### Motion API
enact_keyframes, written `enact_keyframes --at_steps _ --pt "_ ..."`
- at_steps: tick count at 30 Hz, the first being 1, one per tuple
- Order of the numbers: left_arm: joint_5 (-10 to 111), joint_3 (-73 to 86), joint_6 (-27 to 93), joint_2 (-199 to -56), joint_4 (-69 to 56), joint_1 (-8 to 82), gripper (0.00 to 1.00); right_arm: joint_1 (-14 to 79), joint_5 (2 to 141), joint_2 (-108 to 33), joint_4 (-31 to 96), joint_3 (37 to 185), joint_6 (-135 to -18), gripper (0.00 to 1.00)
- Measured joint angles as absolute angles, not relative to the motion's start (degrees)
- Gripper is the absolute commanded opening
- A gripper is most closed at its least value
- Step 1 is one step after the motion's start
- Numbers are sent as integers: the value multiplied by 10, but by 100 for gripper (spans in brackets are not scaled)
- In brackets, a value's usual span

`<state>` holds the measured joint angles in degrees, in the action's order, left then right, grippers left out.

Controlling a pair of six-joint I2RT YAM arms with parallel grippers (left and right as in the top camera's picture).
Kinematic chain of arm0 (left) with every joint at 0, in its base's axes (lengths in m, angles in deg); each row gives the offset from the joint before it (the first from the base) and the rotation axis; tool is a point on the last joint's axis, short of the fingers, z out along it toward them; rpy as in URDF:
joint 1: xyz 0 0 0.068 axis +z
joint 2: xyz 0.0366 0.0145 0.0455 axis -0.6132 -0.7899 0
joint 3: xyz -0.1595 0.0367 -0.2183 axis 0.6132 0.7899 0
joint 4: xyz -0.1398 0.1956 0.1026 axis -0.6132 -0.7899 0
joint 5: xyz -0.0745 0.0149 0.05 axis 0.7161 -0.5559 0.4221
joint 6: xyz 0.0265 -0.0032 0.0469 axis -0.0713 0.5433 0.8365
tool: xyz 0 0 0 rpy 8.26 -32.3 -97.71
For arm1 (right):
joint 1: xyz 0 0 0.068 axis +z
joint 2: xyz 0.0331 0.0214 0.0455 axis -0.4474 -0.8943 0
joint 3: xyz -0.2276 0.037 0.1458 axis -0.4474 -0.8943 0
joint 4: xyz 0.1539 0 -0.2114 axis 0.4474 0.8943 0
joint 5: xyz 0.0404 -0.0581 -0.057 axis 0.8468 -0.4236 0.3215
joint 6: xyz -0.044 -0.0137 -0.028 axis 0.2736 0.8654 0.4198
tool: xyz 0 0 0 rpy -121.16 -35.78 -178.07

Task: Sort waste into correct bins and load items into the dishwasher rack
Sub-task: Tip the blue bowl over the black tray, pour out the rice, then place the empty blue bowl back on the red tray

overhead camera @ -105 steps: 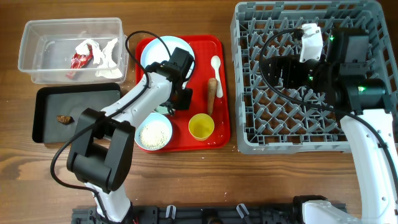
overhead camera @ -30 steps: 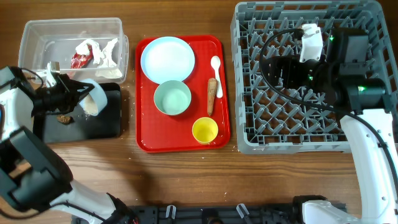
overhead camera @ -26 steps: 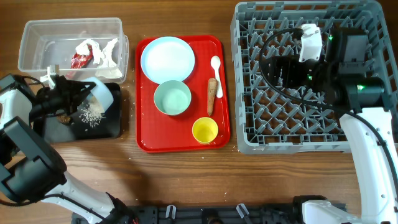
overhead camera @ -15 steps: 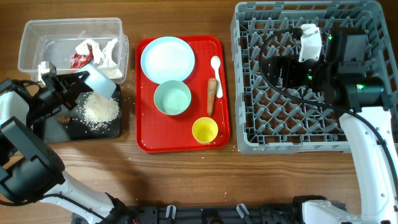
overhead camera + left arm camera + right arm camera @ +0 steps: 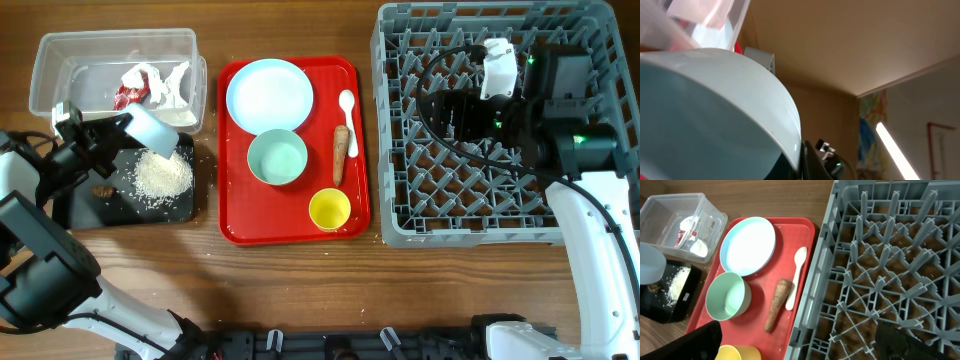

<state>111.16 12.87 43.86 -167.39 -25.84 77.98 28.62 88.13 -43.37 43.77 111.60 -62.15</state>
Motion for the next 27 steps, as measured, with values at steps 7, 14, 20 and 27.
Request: enact_keyframes --at_steps 7,14,20,27 --pt "1079 128 488 -1628 -371 759 4 286 881 -434 438 1116 -621 100" --pt "780 128 521 -1450 -459 683 4 286 881 -434 437 1116 -622 100" --pt "583 129 522 -1400 -443 494 4 286 881 -434 426 1116 -622 100" --pt "403 216 423 -1407 -296 264 4 286 881 -434 422 1116 -622 100"
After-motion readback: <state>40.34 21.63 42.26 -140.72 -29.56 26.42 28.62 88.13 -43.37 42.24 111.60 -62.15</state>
